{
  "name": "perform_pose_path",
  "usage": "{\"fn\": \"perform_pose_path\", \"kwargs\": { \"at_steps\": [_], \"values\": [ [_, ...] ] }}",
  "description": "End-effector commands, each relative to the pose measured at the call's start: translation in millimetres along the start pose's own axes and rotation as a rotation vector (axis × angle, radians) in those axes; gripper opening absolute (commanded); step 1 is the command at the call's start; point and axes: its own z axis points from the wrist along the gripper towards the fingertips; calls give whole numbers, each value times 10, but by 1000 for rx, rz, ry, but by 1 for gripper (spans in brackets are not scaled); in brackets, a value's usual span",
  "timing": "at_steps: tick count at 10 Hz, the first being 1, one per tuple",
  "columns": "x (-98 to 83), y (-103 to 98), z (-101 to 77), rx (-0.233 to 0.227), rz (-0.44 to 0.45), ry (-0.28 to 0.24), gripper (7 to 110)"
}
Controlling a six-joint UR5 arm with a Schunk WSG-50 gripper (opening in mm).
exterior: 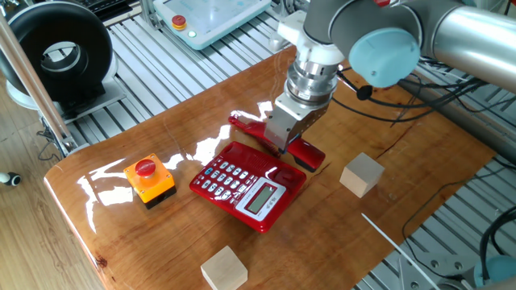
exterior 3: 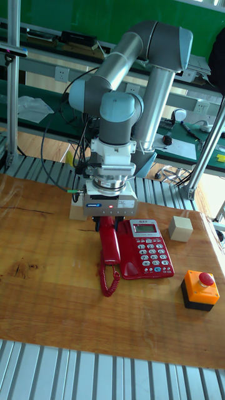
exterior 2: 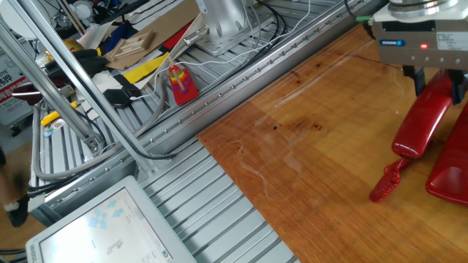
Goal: Place the handset of the telephone on the corresponding phone cradle
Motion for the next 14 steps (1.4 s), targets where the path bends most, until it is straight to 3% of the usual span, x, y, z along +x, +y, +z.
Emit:
{"fn": "perform_pose_path", "kwargs": {
  "at_steps": [1, 8, 12, 14],
  "values": [
    [20, 37, -59, 1, 23, -33, 22],
    [0, 65, -60, -17, 6, -40, 22],
    [11, -20, -65, 4, 7, -28, 22],
    [75, -100, -66, 36, 25, -3, 22]
  ]
}}
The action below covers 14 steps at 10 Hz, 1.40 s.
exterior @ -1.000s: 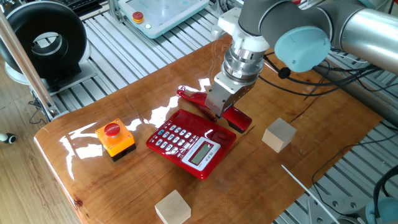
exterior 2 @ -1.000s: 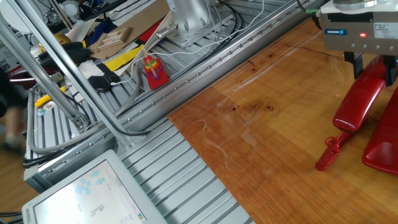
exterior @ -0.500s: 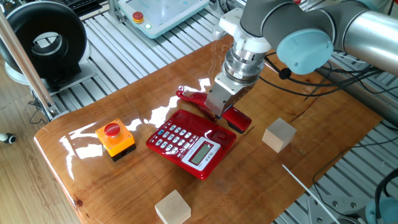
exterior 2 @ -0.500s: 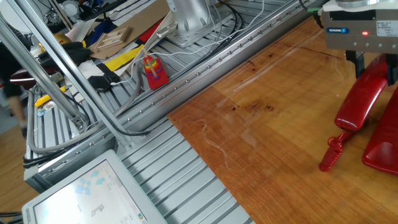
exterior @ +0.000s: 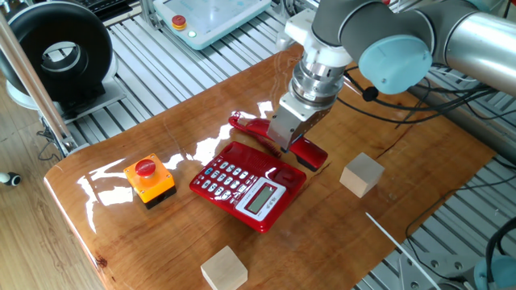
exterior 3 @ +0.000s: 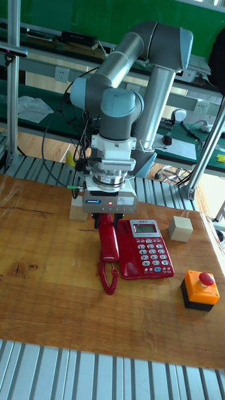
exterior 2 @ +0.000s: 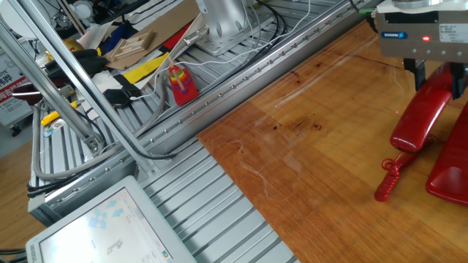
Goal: Place the handset of the telephone on the corresponding phone cradle
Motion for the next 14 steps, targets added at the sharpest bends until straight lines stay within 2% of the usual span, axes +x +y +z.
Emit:
{"fn": "perform_pose_path", "kwargs": {
  "at_steps": [1, 2, 5, 7, 8, 9, 11, 14],
  "values": [
    [34, -74, -16, 24, 15, 16, 22],
    [42, -81, -16, 27, 21, 19, 7],
    [36, -43, -15, 12, 68, 16, 7],
    [-15, 5, -15, -8, 41, -4, 7],
    [2, -12, -15, -1, 49, 3, 7],
    [14, -15, -15, 0, 55, 8, 22],
    [-2, -30, -24, 14, 54, 5, 22],
    [-137, 416, -120, -7, 91, 2, 22]
  ]
}}
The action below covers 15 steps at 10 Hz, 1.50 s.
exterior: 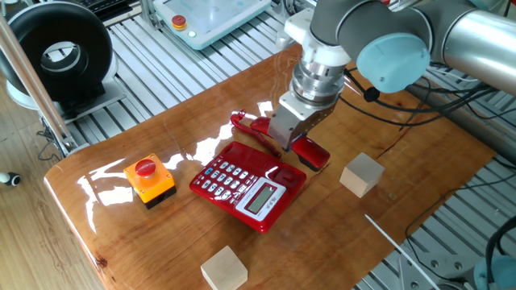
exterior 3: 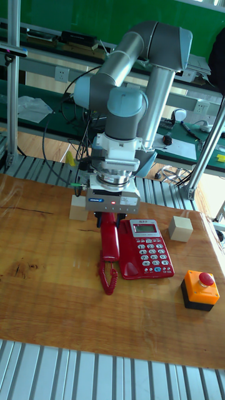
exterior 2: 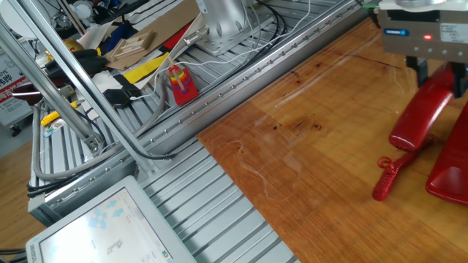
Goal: Place the handset of the telephone on the corresponding phone cradle
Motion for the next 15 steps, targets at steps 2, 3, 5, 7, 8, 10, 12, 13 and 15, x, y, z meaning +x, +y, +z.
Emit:
{"fn": "perform_pose_path", "kwargs": {
  "at_steps": [2, 3, 5, 7, 8, 10, 12, 13, 15],
  "values": [
    [-79, 521, -90, -20, 21, -8, 22],
    [-66, 601, -77, -13, 9, -15, 22],
    [-27, 647, -71, -6, -76, -19, 22],
    [-14, 680, -45, 4, -86, -21, 22],
    [-9, 678, -31, 11, -111, -17, 22],
    [-32, 683, -17, -5, -138, -17, 22],
    [-52, 671, -9, 0, -131, -20, 22],
    [-82, 656, 1, 0, -122, -21, 22],
    [-168, 616, 24, -8, -117, -25, 22]
  ]
}}
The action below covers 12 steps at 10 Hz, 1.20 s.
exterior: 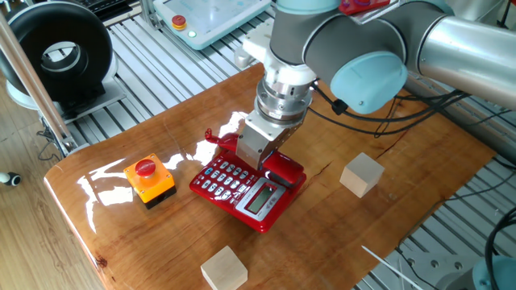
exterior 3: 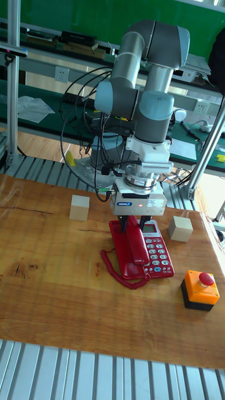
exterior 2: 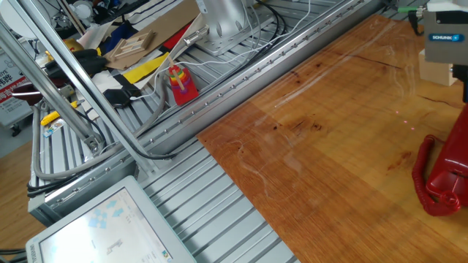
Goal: Place the handset of the telephone on the corresponding phone cradle
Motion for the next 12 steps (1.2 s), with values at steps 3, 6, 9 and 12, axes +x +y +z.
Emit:
{"fn": "perform_pose_path", "kwargs": {
  "at_steps": [3, 6, 9, 12],
  "values": [
    [-148, -111, 84, -2, 10, 4, 22],
    [-41, -58, 99, -9, 6, 49, 22],
    [-35, -82, 131, -5, 9, 56, 22],
    [-28, -93, 134, -13, 12, 56, 22]
  ]
}}
